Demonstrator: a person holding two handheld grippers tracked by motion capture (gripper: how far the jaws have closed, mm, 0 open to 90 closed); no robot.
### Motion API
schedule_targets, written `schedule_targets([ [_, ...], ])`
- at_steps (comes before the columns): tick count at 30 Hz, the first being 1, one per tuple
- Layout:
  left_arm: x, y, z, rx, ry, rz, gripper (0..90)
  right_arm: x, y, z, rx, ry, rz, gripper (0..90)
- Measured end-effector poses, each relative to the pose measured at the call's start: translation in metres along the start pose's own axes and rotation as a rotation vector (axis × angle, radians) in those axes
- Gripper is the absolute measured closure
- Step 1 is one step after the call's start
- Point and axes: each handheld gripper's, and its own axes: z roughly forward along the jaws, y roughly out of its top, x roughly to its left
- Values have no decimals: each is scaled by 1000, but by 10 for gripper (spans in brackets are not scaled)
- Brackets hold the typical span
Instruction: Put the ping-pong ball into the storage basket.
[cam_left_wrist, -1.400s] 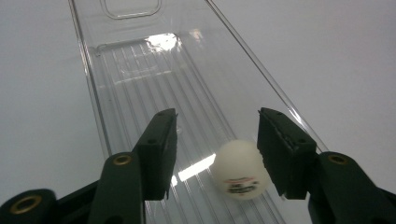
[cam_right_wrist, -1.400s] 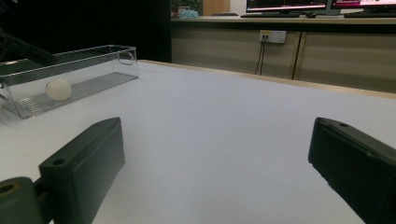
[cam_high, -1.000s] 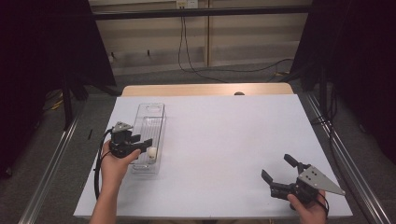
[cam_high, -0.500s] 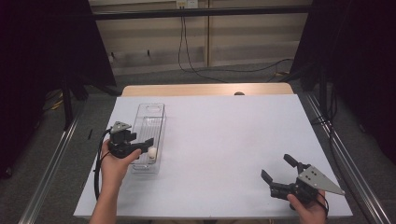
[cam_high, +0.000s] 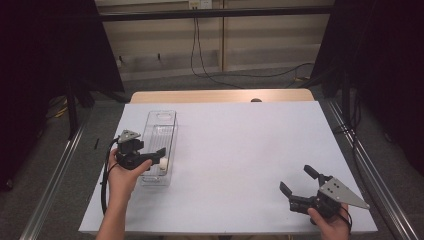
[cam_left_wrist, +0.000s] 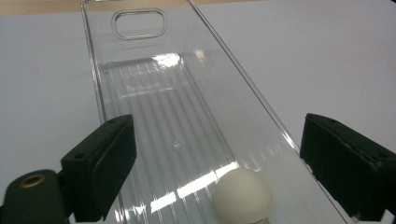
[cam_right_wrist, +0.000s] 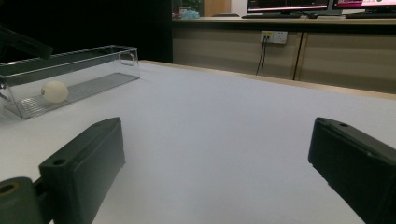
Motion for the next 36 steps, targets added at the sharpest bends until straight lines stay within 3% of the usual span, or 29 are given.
schedule_targets([
  [5, 0, -1, -2, -8, -4, 3, 39, 0, 0, 0, 2, 2, 1, 32],
  [16, -2, -4, -6, -57, -17, 28, 36, 2, 1, 4, -2, 15, -10, 32],
  [18, -2, -4, -8, -65, -37, 42, 36, 2, 1, 3, -2, 14, -9, 32],
  [25, -6, -8, -13, -116, -30, 48, 35, 0, 1, 2, -2, 4, 5, 31],
  [36, -10, -13, -18, -133, -50, 55, 35, 0, 1, 3, -5, 9, -4, 31],
])
